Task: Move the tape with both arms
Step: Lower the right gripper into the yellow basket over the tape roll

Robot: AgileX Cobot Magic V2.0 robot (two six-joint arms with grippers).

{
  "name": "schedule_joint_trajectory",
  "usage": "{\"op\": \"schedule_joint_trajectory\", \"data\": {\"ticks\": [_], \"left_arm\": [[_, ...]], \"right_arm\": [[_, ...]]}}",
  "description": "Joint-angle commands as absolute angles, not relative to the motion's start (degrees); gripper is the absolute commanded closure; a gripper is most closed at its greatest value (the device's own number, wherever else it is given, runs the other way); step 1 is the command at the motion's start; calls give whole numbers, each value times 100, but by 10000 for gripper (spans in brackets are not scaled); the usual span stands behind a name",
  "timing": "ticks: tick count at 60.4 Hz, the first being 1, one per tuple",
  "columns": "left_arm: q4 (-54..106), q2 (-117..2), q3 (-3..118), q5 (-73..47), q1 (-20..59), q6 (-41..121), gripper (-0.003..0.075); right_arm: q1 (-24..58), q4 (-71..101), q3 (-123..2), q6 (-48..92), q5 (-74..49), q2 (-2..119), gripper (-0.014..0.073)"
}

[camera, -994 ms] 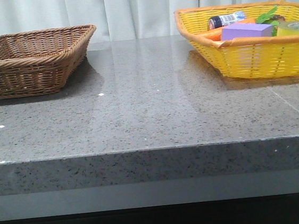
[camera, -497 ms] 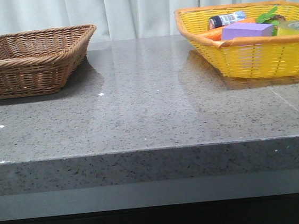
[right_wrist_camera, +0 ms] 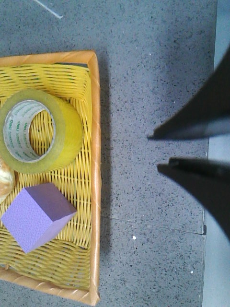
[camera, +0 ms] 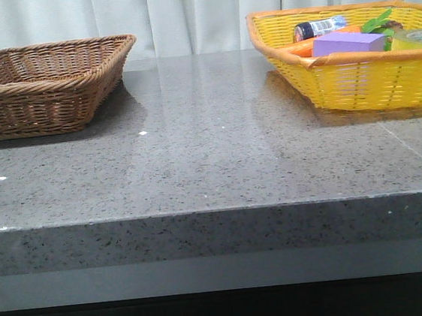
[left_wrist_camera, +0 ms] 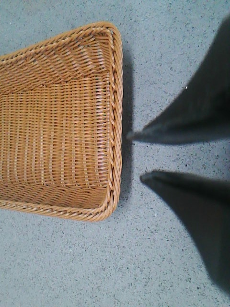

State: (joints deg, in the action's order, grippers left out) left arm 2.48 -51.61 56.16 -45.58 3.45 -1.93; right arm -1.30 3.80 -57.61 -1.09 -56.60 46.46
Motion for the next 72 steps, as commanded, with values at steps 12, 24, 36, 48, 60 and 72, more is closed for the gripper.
{"op": "schedule_joint_trajectory", "data": {"ticks": [12, 24, 36, 48, 60, 72], "left_arm": [[255, -5140, 5822, -4135, 379, -195, 225], [414, -5140, 5822, -4123, 574, -134, 230], [439, -5140, 5848, -4090, 1439, 113, 230], [439, -5140, 5848, -4079, 2239, 113, 230], [428, -5140, 5848, -3992, 2479, 113, 230], [428, -5140, 5848, -3992, 2479, 113, 230]], "right_arm": [[-163, 317, -5944, -100, -5347, 4638, 55], [-163, 317, -5944, -100, -5328, 4638, 55], [-163, 312, -6024, -106, -5288, 4638, 55], [-163, 254, -6215, -195, -5369, 4767, 55], [-188, -65, -6618, -456, -5641, 5394, 55], [-535, 0, -7252, -456, -6034, 6311, 55]]}}
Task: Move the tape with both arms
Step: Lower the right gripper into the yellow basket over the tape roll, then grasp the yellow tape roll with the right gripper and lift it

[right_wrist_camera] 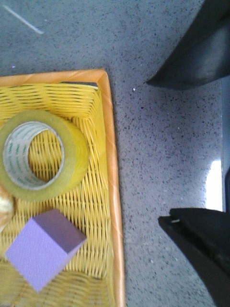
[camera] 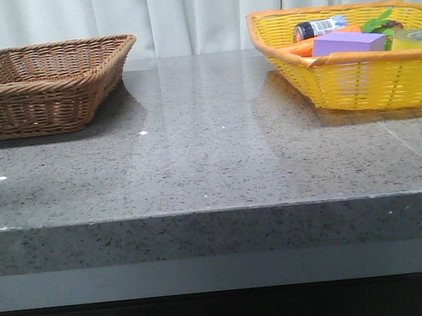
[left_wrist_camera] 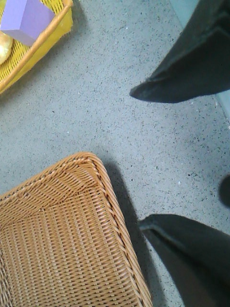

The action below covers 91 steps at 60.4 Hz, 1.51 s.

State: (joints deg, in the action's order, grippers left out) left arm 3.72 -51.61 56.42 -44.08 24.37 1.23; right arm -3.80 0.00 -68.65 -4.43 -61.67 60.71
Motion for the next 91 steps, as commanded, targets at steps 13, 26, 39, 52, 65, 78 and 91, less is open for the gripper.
{"op": "schedule_joint_trajectory", "data": {"ticks": [13, 26, 39, 52, 65, 78, 91], "left_arm": [[428, -5140, 5848, -3992, 2479, 113, 230], [428, -5140, 5848, -3992, 2479, 113, 230], [428, -5140, 5848, -3992, 2479, 113, 230], [428, -5140, 5848, -3992, 2479, 113, 230], [428, -5140, 5848, -3992, 2479, 113, 230], [428, -5140, 5848, -3992, 2479, 113, 230], [428, -5140, 5848, -3992, 2479, 113, 230]], "right_arm": [[-825, 200, -7897, -418, -6227, 7258, 55], [-863, 218, -8573, -345, -6303, 8143, 57], [-863, 296, -9369, -147, -6687, 9038, 57], [-863, 512, -10043, 99, -7039, 9763, 57], [-898, 517, -10596, 109, -7117, 10258, 57], [-942, 512, -10851, 264, -7072, 10543, 144], [-963, 485, -10898, 356, -7052, 10777, 182]]}}
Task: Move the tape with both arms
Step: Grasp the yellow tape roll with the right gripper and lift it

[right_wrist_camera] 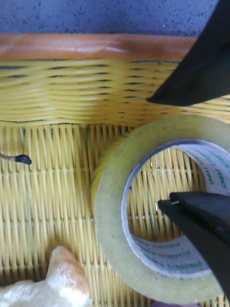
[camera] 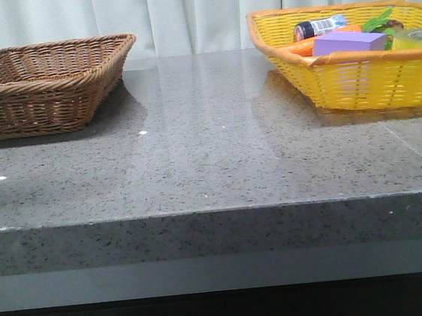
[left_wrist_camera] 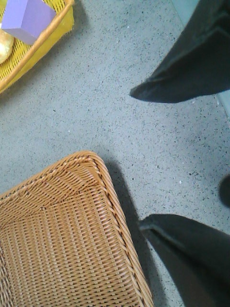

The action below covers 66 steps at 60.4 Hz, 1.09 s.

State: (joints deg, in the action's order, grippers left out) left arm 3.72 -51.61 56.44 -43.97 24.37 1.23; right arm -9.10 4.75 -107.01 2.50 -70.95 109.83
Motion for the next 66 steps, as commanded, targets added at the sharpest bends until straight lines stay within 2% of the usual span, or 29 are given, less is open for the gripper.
{"op": "schedule_joint_trajectory", "data": {"ticks": [1, 41, 45, 55, 60, 66], "left_arm": [[428, -5140, 5848, -3992, 2479, 113, 230], [428, -5140, 5848, -3992, 2479, 113, 230], [428, -5140, 5848, -3992, 2479, 113, 230], [428, -5140, 5848, -3992, 2479, 113, 230], [428, -5140, 5848, -3992, 2479, 113, 230], [428, -5140, 5848, -3992, 2479, 113, 230]], "right_arm": [[-963, 485, -10898, 356, -7052, 10796, 182], [-963, 396, -10898, 440, -6856, 11320, 186], [-963, 402, -10898, 452, -6866, 11355, 232], [-963, 402, -10905, 452, -6854, 11355, 441], [-963, 458, -10905, 452, -6889, 11355, 476], [-963, 579, -11020, 452, -7026, 11348, 475]]}}
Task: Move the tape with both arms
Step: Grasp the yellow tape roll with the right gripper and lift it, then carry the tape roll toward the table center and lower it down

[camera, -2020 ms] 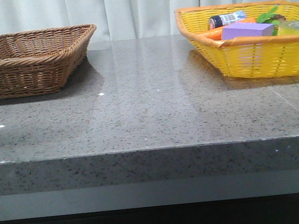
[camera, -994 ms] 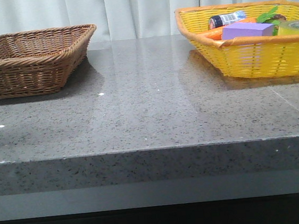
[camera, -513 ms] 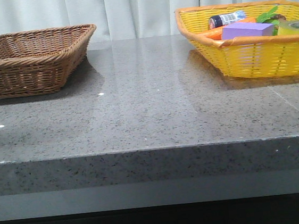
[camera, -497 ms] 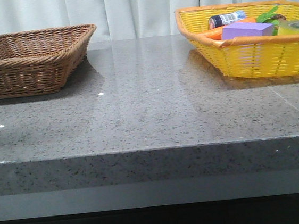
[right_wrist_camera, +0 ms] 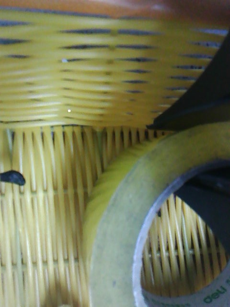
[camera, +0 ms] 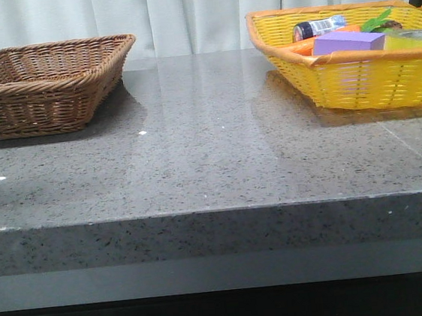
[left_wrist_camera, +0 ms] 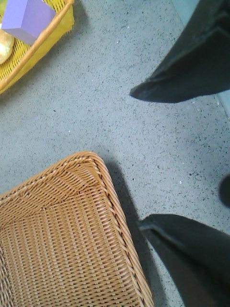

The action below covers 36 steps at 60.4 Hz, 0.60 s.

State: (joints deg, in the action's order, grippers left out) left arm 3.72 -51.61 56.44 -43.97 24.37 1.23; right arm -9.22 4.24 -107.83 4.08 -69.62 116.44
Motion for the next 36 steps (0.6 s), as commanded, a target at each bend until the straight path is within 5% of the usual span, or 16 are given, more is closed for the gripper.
{"op": "schedule_joint_trajectory", "data": {"ticks": [1, 36], "left_arm": [[428, -5140, 5848, -3992, 2479, 113, 230], [428, -5140, 5848, -3992, 2479, 113, 230]], "right_arm": [[-963, 594, -11054, 452, -7065, 11348, 475], [-751, 877, -11753, 521, -7408, 10147, 475]]}}
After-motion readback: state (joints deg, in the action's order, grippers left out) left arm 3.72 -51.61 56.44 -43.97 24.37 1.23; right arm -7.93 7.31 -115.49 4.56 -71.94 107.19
